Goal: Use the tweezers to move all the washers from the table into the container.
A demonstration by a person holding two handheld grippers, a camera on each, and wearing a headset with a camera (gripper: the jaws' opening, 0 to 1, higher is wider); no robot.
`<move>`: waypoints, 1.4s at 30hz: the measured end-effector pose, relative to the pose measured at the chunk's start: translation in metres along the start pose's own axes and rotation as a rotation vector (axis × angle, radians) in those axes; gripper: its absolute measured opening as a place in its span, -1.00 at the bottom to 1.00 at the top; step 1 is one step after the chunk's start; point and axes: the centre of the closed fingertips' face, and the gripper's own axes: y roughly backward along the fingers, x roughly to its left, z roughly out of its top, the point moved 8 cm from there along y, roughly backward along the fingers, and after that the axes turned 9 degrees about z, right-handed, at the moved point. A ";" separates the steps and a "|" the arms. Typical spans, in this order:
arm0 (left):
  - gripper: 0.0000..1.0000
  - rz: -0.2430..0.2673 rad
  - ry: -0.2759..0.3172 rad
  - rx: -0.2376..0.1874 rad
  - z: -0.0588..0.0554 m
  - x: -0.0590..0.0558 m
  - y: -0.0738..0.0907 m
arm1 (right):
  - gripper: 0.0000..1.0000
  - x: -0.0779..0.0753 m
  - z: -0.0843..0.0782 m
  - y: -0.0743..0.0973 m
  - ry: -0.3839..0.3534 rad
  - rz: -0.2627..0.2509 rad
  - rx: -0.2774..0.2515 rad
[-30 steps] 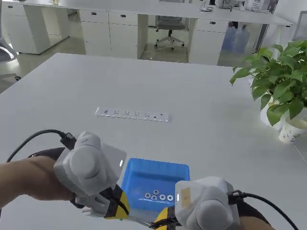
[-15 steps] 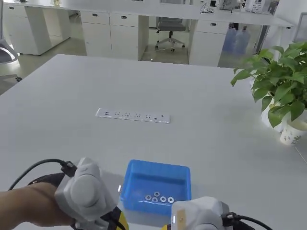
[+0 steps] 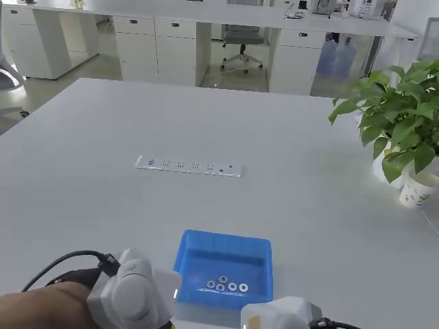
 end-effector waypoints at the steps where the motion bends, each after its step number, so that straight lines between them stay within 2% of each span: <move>1: -0.93 -0.005 0.001 0.002 -0.001 -0.002 -0.001 | -0.90 0.001 0.000 -0.001 -0.001 0.008 0.001; 7: -0.93 -0.018 0.003 0.019 -0.005 -0.008 -0.007 | -0.89 0.005 0.000 -0.007 0.010 0.024 0.017; 20: -0.92 -0.021 0.001 0.030 -0.008 -0.010 -0.017 | -0.85 0.007 -0.005 -0.011 0.022 0.033 0.051; 33: -0.90 0.009 -0.014 0.038 -0.012 -0.009 -0.020 | -0.78 0.007 -0.006 -0.010 0.018 0.026 0.058; 37: -0.79 0.021 -0.017 0.040 -0.013 -0.007 -0.020 | -0.74 0.006 -0.007 -0.010 0.014 0.023 0.058; 42: -0.76 0.027 -0.010 0.031 -0.012 -0.006 -0.018 | -0.68 0.005 -0.007 -0.009 0.014 0.022 0.062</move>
